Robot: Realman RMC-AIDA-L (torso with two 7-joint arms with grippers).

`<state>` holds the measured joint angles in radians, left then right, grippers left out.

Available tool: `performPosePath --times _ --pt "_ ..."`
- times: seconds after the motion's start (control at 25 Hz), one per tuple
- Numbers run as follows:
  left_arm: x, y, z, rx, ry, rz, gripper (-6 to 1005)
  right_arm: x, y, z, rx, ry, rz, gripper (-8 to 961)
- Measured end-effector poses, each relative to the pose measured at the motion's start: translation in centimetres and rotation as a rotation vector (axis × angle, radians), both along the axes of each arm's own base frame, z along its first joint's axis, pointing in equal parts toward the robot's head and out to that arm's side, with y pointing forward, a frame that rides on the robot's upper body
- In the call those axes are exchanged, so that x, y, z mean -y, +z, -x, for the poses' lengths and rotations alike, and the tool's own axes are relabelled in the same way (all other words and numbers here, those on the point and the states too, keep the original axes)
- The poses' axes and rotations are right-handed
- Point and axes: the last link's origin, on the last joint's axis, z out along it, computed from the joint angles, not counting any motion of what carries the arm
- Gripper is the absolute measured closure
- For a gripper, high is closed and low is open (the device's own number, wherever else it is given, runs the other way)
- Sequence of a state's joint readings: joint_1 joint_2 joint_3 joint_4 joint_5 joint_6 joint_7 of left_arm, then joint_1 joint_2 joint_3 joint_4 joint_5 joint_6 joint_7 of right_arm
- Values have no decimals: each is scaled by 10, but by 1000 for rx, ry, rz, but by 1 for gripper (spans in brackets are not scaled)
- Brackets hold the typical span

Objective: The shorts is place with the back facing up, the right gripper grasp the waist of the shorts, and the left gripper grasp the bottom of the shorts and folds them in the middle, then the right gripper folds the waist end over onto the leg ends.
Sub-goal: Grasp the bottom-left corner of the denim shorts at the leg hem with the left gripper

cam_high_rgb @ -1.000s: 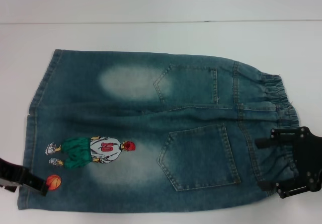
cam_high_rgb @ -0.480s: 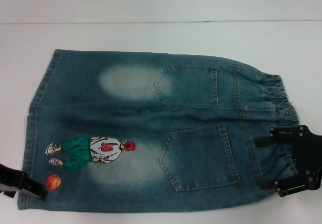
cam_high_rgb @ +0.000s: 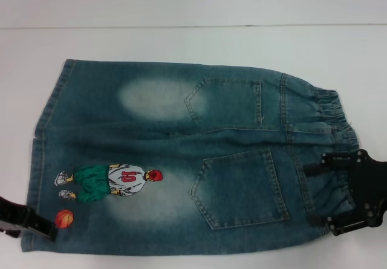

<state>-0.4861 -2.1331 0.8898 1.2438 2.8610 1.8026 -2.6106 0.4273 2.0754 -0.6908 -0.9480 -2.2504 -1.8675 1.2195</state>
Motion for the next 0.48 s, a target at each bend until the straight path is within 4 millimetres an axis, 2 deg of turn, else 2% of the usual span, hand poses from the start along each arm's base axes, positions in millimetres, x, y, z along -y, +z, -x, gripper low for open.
performPosePath --times 0.24,0.48 --pt "1 -3 0 1 1 13 160 -3 -1 2 4 6 -6 53" --pt "1 -8 -3 -10 -20 46 318 -6 -1 4 8 12 -12 54"
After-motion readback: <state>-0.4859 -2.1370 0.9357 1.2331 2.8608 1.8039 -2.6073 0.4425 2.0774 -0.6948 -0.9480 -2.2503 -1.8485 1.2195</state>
